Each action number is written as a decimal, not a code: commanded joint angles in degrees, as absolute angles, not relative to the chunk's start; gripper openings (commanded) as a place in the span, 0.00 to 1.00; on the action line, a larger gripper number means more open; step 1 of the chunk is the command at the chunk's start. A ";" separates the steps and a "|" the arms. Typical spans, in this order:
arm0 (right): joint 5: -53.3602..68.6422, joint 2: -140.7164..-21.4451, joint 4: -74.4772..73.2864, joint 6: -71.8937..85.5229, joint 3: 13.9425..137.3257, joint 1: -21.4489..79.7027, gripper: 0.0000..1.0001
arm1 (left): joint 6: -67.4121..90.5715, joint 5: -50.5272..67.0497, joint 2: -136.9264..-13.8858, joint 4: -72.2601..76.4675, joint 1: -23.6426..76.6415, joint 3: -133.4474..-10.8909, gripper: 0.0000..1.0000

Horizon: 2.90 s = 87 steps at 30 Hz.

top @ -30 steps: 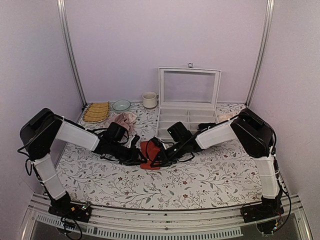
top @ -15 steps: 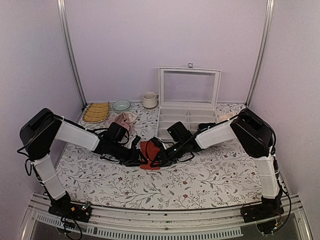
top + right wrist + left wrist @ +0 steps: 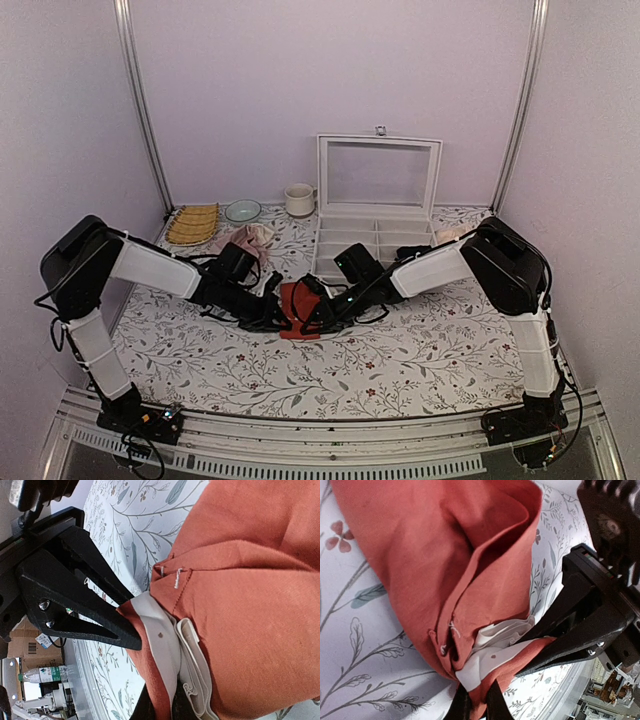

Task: Roll the underwear
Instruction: Roll the underwear at the center of the board.

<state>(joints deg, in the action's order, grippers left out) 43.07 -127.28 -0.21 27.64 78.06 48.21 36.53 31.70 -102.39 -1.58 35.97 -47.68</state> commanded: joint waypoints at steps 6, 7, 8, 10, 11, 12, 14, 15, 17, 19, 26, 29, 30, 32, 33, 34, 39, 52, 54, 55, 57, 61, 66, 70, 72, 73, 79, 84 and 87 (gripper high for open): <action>35.96 -128.00 -2.03 26.86 73.47 48.08 0.33 | 35.13 29.55 -105.25 -7.56 37.49 -50.01 0.00; 35.34 -126.91 -1.90 26.54 73.09 48.12 0.34 | 34.93 29.34 -105.33 -7.94 37.48 -50.21 0.00; 34.42 -125.81 -1.79 26.21 72.70 48.20 0.35 | 34.83 29.20 -105.37 -8.24 37.52 -50.41 0.00; 32.59 -123.41 -1.46 24.65 71.97 48.46 0.37 | 34.60 29.12 -105.54 -8.55 37.52 -50.77 0.00; 31.33 -122.22 -1.49 23.89 71.90 48.68 0.38 | 34.50 29.02 -105.72 -8.81 37.53 -50.98 0.00; 29.93 -120.99 -1.49 22.74 71.90 48.93 0.38 | 34.33 29.01 -105.80 -9.07 37.53 -51.24 0.00; 26.59 -118.51 -1.49 21.21 70.12 49.42 0.39 | 34.08 29.01 -106.04 -9.65 37.60 -51.78 0.00; 24.34 -116.78 -1.45 20.07 69.64 49.71 0.39 | 33.89 29.01 -106.20 -9.81 37.61 -52.20 0.00; 21.13 -114.23 -1.32 18.58 68.60 50.23 0.39 | 33.68 29.01 -106.39 -10.41 37.62 -52.65 0.00; 18.34 -111.90 -1.23 17.10 67.36 50.50 0.41 | 33.44 28.84 -106.51 -10.67 37.61 -52.90 0.00; 8.99 -104.48 0.95 11.83 62.26 53.03 0.43 | 33.50 28.75 -106.81 -10.89 37.70 -53.00 0.00; 4.15 -101.11 4.50 6.78 58.92 55.96 0.43 | 33.49 28.74 -106.79 -11.06 37.69 -53.16 0.00; 2.22 -100.27 6.07 4.59 57.87 57.87 0.43 | 33.53 28.74 -106.86 -11.09 37.65 -53.22 0.00; -2.33 -99.44 8.71 -0.14 56.76 60.60 0.43 | 33.43 28.75 -106.95 -11.33 37.70 -53.47 0.00; -3.87 -99.45 9.61 -1.92 56.54 61.81 0.44 | 33.42 28.74 -107.03 -11.44 37.68 -53.57 0.00; -5.56 -99.59 10.53 -3.91 56.44 62.86 0.44 | 33.40 28.81 -107.05 -11.44 37.68 -53.61 0.00; -12.12 -102.25 13.52 -12.78 57.87 66.79 0.46 | 33.23 28.92 -107.23 -11.80 37.66 -53.75 0.00; -10.29 -110.87 14.78 -20.67 62.19 67.33 0.46 | 32.71 29.01 -107.05 -12.52 37.66 -53.99 0.00; -9.70 -111.40 14.56 -20.57 62.12 67.28 0.46 | 32.69 28.88 -106.96 -12.67 37.70 -53.89 0.00; -9.45 -111.70 14.39 -20.63 62.08 67.18 0.46 | 32.66 28.83 -106.82 -12.66 37.71 -53.84 0.00; -8.70 -112.24 14.02 -20.59 61.89 67.13 0.46 | 32.70 28.83 -106.79 -12.60 37.66 -53.74 0.00; -8.18 -113.68 13.75 -19.98 61.46 66.82 0.46 | 32.76 28.91 -106.88 -12.66 37.70 -53.62 0.00; -7.64 -115.66 13.58 -19.44 61.66 66.17 0.46 | 32.76 29.00 -106.80 -12.61 37.69 -53.56 0.00; -7.52 -116.89 13.62 -19.51 61.95 65.50 0.46 | 32.71 29.14 -106.79 -12.67 37.63 -53.54 0.00; -7.54 -117.40 13.57 -19.63 61.96 65.16 0.46 | 32.71 29.19 -106.79 -12.71 37.62 -53.49 0.00; -7.59 -117.61 13.61 -19.76 61.92 64.89 0.46 | 32.63 29.18 -106.79 -12.62 37.58 -53.44 0.00; -7.65 -119.31 13.45 -20.29 62.75 63.73 0.46 | 32.53 29.31 -106.80 -12.57 37.67 -53.39 0.00; -7.81 -120.98 12.85 -20.80 63.82 63.00 0.46 | 32.40 29.49 -106.89 -12.79 37.60 -53.59 0.00; -7.40 -121.35 12.75 -20.75 63.87 62.67 0.46 | 32.25 29.40 -106.79 -13.05 37.57 -53.74 0.00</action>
